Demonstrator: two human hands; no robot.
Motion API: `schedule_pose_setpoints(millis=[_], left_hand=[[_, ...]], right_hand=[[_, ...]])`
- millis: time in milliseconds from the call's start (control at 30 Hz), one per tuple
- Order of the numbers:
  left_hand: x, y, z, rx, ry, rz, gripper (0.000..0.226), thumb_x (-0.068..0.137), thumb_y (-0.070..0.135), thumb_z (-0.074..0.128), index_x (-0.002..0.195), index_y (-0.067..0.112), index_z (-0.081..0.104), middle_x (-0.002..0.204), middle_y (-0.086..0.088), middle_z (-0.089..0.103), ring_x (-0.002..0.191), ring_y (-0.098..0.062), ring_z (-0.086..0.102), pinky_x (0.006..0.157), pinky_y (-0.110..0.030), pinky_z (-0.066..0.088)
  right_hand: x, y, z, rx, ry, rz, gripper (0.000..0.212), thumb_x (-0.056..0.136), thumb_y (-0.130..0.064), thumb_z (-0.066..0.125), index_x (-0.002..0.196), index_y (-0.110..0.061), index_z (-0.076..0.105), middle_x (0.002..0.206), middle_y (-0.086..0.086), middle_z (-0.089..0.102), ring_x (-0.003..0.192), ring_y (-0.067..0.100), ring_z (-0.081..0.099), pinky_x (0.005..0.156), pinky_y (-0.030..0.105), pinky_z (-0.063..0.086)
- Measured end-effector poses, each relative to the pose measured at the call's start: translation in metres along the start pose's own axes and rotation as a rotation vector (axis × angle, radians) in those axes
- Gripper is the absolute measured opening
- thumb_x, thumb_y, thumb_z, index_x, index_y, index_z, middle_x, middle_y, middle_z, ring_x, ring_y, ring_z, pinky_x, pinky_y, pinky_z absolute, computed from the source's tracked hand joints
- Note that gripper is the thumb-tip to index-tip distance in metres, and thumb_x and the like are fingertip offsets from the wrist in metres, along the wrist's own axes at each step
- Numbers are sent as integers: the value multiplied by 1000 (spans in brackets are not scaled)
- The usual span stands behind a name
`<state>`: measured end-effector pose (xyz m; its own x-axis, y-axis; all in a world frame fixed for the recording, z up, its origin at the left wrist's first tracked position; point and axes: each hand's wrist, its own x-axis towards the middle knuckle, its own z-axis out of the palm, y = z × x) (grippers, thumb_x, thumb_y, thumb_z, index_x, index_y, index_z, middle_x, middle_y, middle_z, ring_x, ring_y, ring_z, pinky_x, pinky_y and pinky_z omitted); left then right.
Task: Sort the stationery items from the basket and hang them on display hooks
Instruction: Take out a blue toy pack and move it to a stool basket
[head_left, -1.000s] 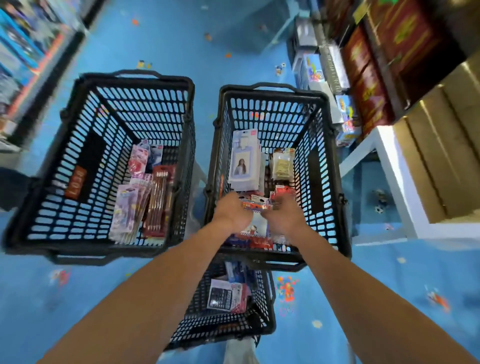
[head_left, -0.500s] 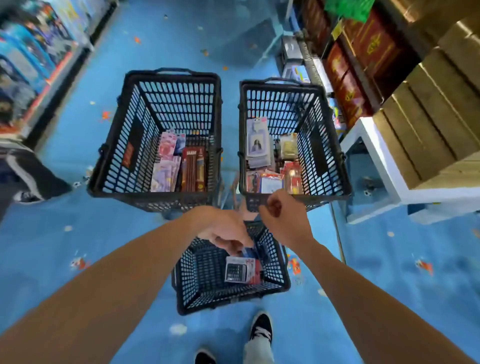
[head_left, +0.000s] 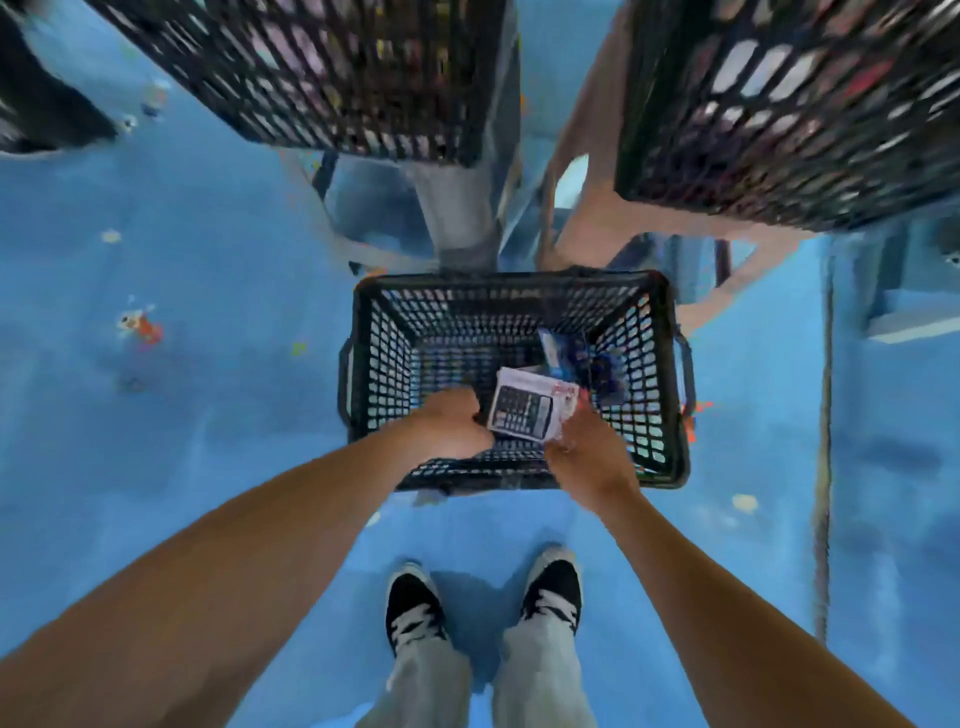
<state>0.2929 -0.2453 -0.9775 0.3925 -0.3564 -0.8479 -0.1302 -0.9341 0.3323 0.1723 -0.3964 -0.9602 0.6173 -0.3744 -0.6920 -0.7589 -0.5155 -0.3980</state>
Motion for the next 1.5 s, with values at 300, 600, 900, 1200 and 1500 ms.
schedule_pose_setpoints(millis=[300,600,900,1200,1500], left_hand=[[206,14,60,-180,345,103,29,98,33,62,116,9,61,116,-12,63,101,-27,62,85,-40,56],[321,35,62,-315,413,197,44,98,30,63,136,11,53,128,-8,59,108,-25,59,85,-37,54],[307,40,63,-811,164,309,20,102,9,50,102,4,69,100,-14,69,91,-29,66,79,-43,58],[291,37,54,-558,216,339,22,97,20,63,115,9,69,115,-11,71,100,-22,66,83,-35,52],[256,13,31,-774,13,300,56,88,47,77,134,21,58,138,-3,62,119,-30,62,103,-43,47]], right_hand=[[185,86,48,-218,150,78,59,90,-33,68,138,-9,43,148,20,38,133,42,44,105,49,49],[300,92,48,-436,48,-45,71,79,-70,71,121,-14,60,103,4,60,93,21,62,68,28,48],[302,87,58,-47,42,-69,66,63,-45,95,115,-13,71,113,6,72,105,23,68,95,42,58],[276,87,35,-96,418,-36,31,84,-36,74,99,-10,68,98,11,71,90,27,68,68,33,53],[237,85,25,727,191,-187,26,83,-5,64,108,-5,71,104,16,76,92,31,73,81,43,56]])
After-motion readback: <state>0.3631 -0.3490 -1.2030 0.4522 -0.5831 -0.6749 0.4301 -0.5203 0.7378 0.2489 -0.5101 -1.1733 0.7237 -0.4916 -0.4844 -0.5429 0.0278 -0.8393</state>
